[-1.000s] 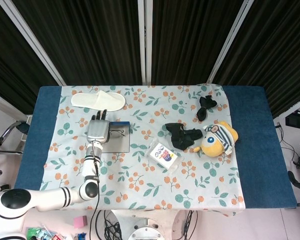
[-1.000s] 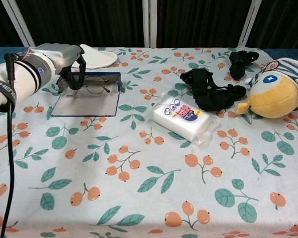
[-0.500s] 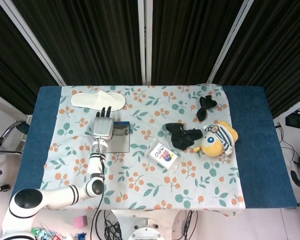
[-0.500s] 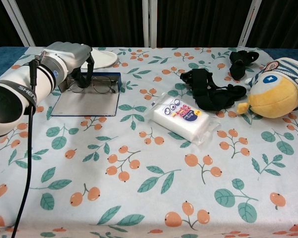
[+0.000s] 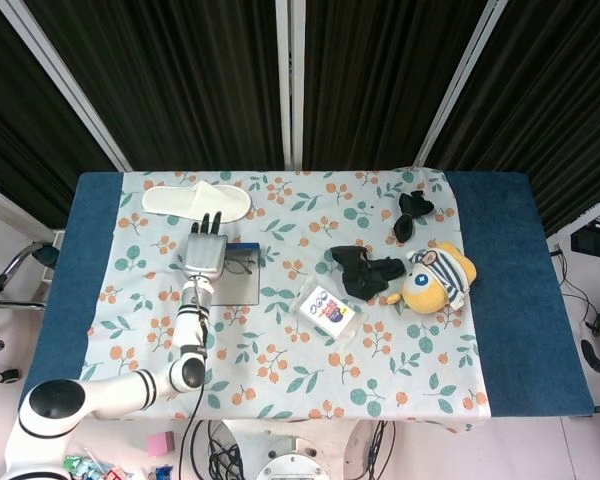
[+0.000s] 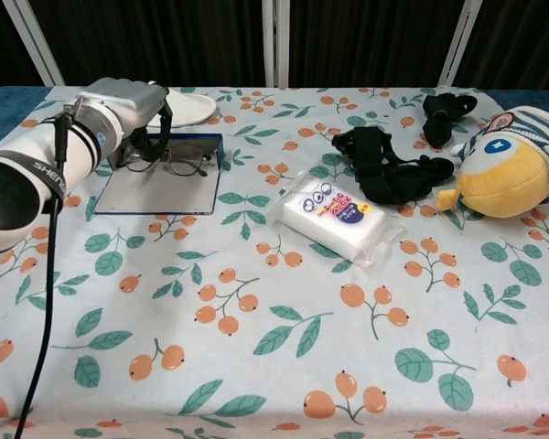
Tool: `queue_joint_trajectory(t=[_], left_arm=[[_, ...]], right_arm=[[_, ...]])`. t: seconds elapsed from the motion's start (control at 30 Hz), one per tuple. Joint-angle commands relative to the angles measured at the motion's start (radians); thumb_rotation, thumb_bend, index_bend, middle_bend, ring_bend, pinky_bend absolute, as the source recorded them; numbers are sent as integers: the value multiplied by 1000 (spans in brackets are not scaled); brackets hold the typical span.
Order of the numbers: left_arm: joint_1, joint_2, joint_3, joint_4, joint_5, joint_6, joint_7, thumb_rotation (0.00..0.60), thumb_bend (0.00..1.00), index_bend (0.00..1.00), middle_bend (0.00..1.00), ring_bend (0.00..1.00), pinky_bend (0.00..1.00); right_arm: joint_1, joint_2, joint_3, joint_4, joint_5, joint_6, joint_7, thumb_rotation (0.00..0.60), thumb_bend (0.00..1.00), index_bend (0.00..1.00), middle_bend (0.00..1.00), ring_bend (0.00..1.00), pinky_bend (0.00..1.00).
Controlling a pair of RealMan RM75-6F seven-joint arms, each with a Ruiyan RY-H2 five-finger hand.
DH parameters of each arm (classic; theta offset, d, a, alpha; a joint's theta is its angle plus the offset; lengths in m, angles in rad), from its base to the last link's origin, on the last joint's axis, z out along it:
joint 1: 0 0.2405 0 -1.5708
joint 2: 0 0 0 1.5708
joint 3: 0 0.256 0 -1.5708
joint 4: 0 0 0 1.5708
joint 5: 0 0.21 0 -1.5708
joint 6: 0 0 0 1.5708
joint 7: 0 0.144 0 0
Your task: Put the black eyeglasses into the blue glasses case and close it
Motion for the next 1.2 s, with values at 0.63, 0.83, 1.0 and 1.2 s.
queue_joint_trajectory(t=[0.63, 0.83, 1.0, 1.2], left_arm=[[183, 172, 153, -396, 276, 162, -146, 600, 356, 73, 0, 9, 157], [224, 224, 198, -477, 263, 113, -169, 600, 270, 175, 0, 10, 156], [217, 231, 194, -472, 223, 63, -152, 600, 265, 202, 0, 9, 156], [200, 225, 182, -451, 187, 17, -140, 600, 266, 218, 0, 10, 156]], right_arm=[[-4, -9, -6, 8, -2, -3, -5, 600, 242, 0, 0, 0, 0], [0, -18, -5, 12, -6, -1, -10, 600, 242, 0, 0, 0, 0], [-4, -16, -2, 4, -12, 16, -16, 600, 242, 0, 0, 0, 0], [-9, -20, 5, 3, -7, 31, -17, 600, 243, 0, 0, 0, 0]])
